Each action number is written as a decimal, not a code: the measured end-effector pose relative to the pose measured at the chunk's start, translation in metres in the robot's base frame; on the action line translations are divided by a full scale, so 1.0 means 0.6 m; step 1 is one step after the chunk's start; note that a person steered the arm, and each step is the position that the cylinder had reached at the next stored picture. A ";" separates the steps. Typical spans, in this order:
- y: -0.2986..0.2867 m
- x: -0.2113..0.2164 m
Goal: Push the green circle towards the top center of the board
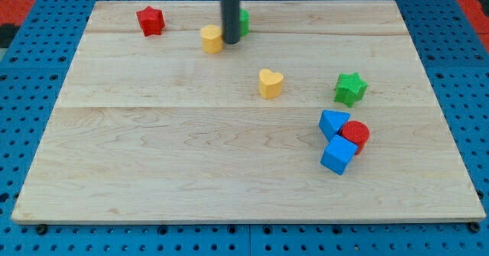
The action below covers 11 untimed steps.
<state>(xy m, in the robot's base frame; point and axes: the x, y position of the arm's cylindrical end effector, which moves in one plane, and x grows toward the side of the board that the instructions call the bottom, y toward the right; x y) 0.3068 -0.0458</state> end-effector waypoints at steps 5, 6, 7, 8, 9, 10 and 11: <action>0.044 -0.010; 0.074 -0.054; 0.074 -0.091; 0.121 -0.104; 0.161 -0.141; 0.093 -0.141; 0.013 -0.126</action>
